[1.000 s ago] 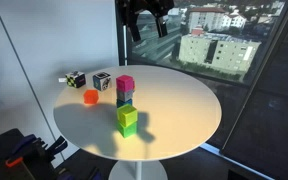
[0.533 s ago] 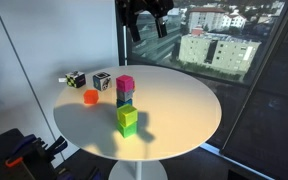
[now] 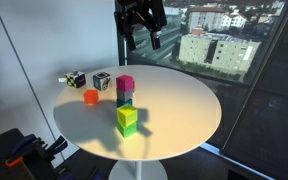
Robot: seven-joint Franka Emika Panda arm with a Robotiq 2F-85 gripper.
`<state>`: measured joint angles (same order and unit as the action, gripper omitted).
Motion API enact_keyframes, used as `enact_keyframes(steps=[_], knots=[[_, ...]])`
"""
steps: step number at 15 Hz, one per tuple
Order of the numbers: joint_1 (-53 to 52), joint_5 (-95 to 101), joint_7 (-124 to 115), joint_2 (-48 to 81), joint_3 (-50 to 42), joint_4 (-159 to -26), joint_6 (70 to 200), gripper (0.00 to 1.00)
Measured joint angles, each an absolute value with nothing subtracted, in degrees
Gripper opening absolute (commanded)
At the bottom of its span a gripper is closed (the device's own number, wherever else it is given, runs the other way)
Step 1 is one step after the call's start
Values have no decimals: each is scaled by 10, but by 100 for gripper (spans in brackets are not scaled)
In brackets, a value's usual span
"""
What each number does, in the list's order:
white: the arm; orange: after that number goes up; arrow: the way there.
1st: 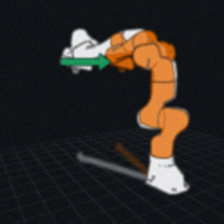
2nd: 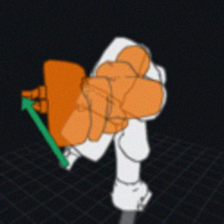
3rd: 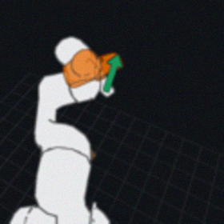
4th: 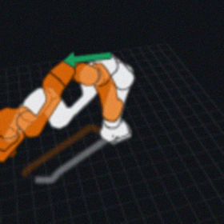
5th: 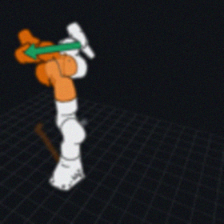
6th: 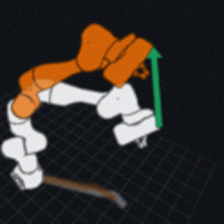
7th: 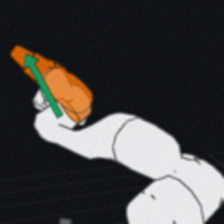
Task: Pick up the light green block from the green block top and put it on the orange block top, remove the mulberry pink block from the stack and put it on top of the green block top
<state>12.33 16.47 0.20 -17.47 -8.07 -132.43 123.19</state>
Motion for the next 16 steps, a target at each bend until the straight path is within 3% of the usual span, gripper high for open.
enact_keyframes(steps=[16], knots=[[103, 54, 37, -89, -95, -1333, 1215, 100]])
